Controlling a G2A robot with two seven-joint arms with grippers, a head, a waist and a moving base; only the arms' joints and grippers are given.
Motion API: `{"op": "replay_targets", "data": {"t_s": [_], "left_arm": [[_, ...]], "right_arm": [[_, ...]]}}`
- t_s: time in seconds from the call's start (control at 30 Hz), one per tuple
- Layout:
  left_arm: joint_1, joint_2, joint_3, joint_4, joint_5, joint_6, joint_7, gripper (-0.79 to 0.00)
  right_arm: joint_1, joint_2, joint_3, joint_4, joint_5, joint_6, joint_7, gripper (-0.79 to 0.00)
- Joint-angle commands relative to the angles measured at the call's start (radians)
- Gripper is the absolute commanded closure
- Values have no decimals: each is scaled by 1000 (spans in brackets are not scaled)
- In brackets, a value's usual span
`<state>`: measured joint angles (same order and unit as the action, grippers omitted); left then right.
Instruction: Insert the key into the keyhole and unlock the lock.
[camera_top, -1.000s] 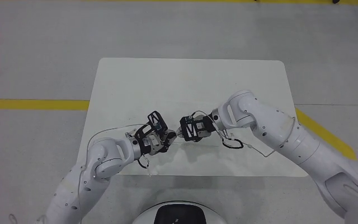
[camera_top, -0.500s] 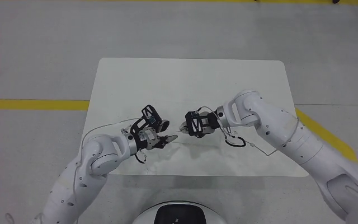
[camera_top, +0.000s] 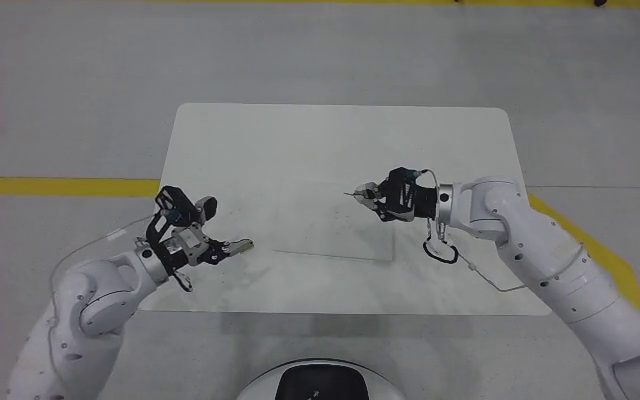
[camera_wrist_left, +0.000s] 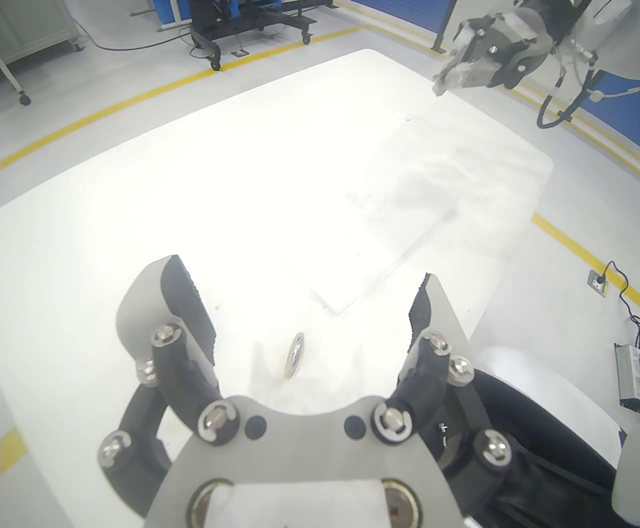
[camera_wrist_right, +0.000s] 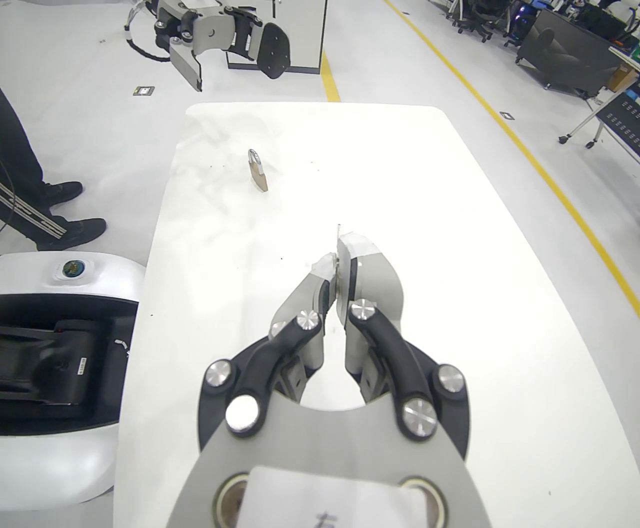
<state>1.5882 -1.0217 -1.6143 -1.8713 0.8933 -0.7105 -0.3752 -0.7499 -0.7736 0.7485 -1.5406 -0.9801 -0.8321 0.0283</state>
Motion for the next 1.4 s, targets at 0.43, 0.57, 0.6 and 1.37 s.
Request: {"op": "replay_targets", "data": {"t_s": [0.43, 0.57, 0.6, 1.37], "left_arm": [[-38, 6, 76, 140, 221, -78, 0, -785], [-112, 3, 131, 194, 222, -85, -13, -696], [-126, 2, 143, 203, 227, -87, -23, -659], [-242, 3, 237, 333, 159, -124, -77, 0]], "right_arm": [[4, 0, -3, 1, 0, -4, 2, 0], [4, 0, -3, 1, 0, -4, 2, 0], [4, 0, -3, 1, 0, -4, 2, 0], [4, 0, -3, 1, 0, -4, 2, 0]]}}
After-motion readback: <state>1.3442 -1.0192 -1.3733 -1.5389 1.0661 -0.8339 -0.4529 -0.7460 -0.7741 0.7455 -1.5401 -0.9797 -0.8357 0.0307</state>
